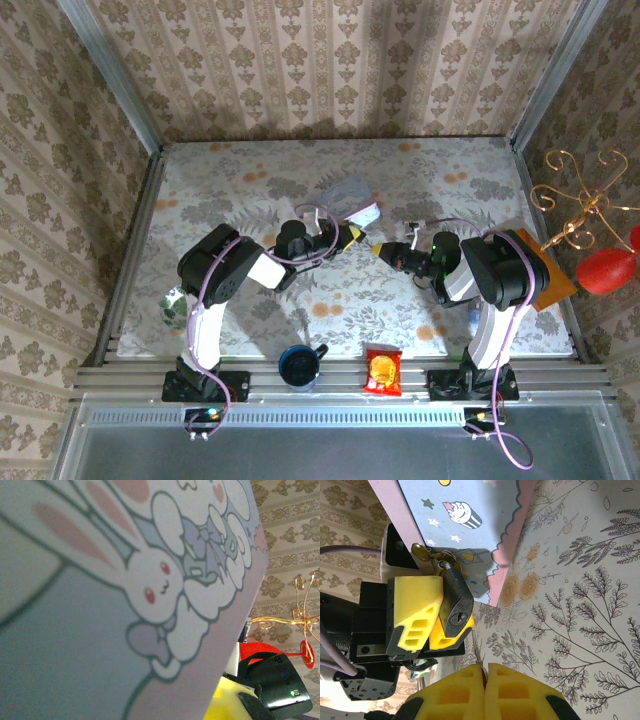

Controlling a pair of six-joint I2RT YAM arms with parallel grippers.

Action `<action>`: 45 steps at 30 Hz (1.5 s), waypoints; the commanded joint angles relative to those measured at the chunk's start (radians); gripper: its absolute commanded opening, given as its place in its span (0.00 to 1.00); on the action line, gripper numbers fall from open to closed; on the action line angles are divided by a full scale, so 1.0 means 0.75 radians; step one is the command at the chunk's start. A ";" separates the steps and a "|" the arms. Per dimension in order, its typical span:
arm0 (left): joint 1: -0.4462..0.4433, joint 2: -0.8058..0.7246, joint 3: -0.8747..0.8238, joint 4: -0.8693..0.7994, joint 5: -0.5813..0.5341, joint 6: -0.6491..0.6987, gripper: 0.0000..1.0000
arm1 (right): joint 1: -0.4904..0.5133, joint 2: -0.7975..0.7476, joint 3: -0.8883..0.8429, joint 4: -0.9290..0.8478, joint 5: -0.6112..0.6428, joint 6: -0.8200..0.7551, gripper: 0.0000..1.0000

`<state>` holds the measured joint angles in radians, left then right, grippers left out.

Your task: Unlock the padlock with the key

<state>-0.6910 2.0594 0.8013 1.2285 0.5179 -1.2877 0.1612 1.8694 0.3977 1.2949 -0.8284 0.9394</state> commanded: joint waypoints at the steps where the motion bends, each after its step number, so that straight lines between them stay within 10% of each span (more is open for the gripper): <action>1: 0.013 -0.052 0.034 0.092 0.035 -0.022 0.00 | -0.015 -0.031 -0.007 0.030 -0.052 -0.004 0.00; 24: 0.024 0.085 0.013 0.080 0.030 -0.069 0.04 | -0.019 -0.109 -0.077 -0.140 0.078 0.058 0.00; 33: -0.008 0.066 -0.020 -0.183 -0.044 0.130 0.04 | -0.017 -0.579 -0.067 -0.882 0.262 -0.238 0.00; 45: -0.088 -0.002 0.064 -0.682 -0.173 0.338 0.58 | -0.017 -1.207 0.018 -1.620 0.479 -0.442 0.00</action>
<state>-0.7383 2.0701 0.8394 0.9894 0.4171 -1.0847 0.1520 1.0256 0.3809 0.2584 -0.5293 0.6662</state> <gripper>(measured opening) 0.558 0.064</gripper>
